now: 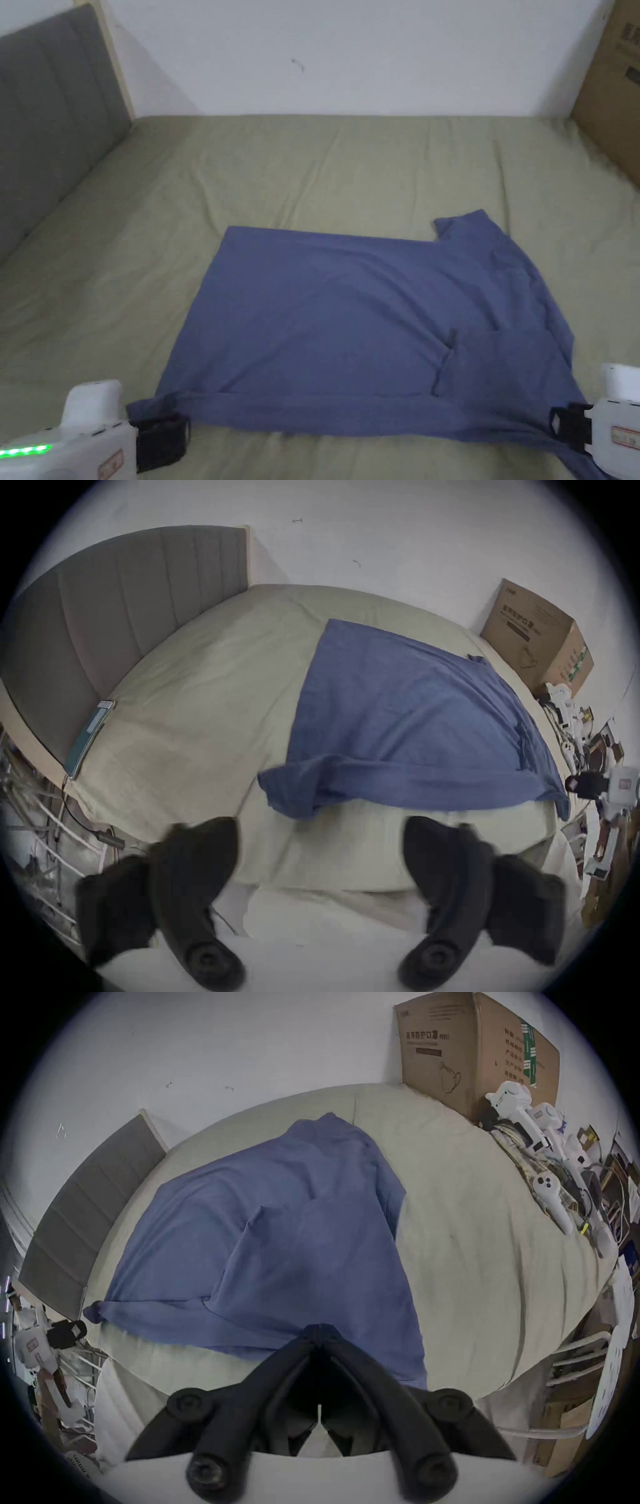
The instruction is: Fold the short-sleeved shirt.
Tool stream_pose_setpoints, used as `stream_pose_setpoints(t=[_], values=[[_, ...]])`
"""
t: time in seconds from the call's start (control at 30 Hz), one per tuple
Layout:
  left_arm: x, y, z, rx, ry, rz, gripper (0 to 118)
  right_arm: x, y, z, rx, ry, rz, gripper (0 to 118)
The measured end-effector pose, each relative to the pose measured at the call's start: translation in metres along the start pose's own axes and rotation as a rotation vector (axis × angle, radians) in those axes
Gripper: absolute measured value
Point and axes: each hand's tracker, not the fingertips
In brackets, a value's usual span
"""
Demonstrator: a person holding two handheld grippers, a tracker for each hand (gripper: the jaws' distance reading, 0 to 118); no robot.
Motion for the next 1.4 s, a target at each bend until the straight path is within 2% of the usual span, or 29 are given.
stream_pose_setpoints(t=[0.1, 0.2, 0.23, 0.27, 0.3, 0.37, 0.4, 0.5, 0.53, 0.57, 0.63, 0.67, 0.7, 0.73, 0.83, 0.87, 0.9, 0.93, 0.97, 1.0, 1.1, 1.23, 1.4], values=[[-0.002, 0.012, -0.010, 0.023, 0.024, -0.003, 103, 0.001, -0.002, -0.003, -0.008, -0.008, 0.005, 0], [-0.006, 0.021, -0.029, 0.022, 0.026, -0.002, 100, 0.005, -0.003, -0.005, -0.006, -0.012, -0.024, 0], [-0.009, 0.021, -0.037, 0.007, 0.004, 0.008, 81, 0.007, -0.004, -0.006, -0.012, -0.009, -0.034, 0], [-0.010, 0.022, -0.042, -0.006, -0.016, 0.025, 45, 0.009, -0.005, -0.006, -0.019, -0.007, -0.045, 0], [-0.010, 0.023, -0.045, 0.000, -0.008, 0.035, 3, 0.011, -0.007, -0.006, -0.021, -0.011, -0.052, 0], [-0.007, 0.023, -0.054, 0.004, 0.030, 0.027, 2, 0.015, -0.011, -0.006, -0.027, -0.013, -0.059, 0], [-0.003, 0.022, -0.057, -0.067, -0.024, 0.025, 2, 0.016, -0.012, -0.004, -0.030, -0.016, -0.061, 0], [0.007, 0.018, -0.048, -0.026, 0.001, -0.024, 2, 0.024, -0.015, 0.002, -0.027, -0.021, -0.071, 0], [0.008, 0.018, -0.047, -0.033, 0.012, -0.032, 2, 0.026, -0.015, 0.005, -0.020, -0.014, -0.076, 16], [0.010, 0.019, -0.045, -0.030, 0.017, -0.031, 2, 0.028, -0.014, 0.007, -0.015, -0.013, -0.082, 16], [0.004, 0.020, -0.045, -0.029, 0.004, -0.021, 2, 0.032, -0.011, 0.009, -0.019, -0.007, -0.083, 33], [0.004, 0.020, -0.044, -0.029, 0.005, -0.017, 2, 0.033, -0.010, 0.008, -0.016, -0.011, -0.076, 60], [0.005, 0.021, -0.044, -0.027, 0.009, -0.016, 2, 0.034, -0.010, 0.007, -0.015, -0.020, -0.061, 78], [0.005, 0.021, -0.043, -0.025, 0.011, -0.013, 2, 0.035, -0.009, 0.006, -0.007, -0.034, -0.054, 79], [0.001, 0.022, -0.039, -0.021, 0.010, -0.008, 2, 0.042, -0.009, -0.006, -0.045, -0.053, -0.059, 79], [0.002, 0.023, -0.039, -0.021, 0.010, -0.008, 2, 0.045, -0.011, -0.013, -0.096, -0.032, -0.068, 78], [0.000, 0.023, -0.037, -0.023, 0.007, -0.011, 2, 0.048, -0.015, -0.019, -0.125, -0.027, -0.084, 70], [0.001, 0.023, -0.037, -0.025, 0.008, -0.017, 2, 0.049, -0.017, -0.023, -0.149, 0.001, -0.080, 37], [0.002, 0.023, -0.037, -0.027, 0.010, -0.024, 2, 0.048, -0.019, -0.025, -0.140, 0.025, -0.092, 17], [0.003, 0.023, -0.037, -0.031, 0.009, -0.029, 2, 0.047, -0.019, -0.023, -0.111, 0.053, -0.126, 16], [0.002, 0.026, -0.038, -0.032, 0.013, -0.038, 2, 0.034, -0.010, -0.012, -0.065, -0.034, -0.053, 15], [0.003, 0.037, -0.032, -0.021, 0.016, -0.041, 2, 0.028, 0.008, 0.003, -0.059, -0.021, 0.003, 15], [0.002, 0.064, -0.031, 0.014, 0.019, -0.052, 2, 0.029, 0.043, 0.019, 0.006, 0.032, -0.032, 15]])
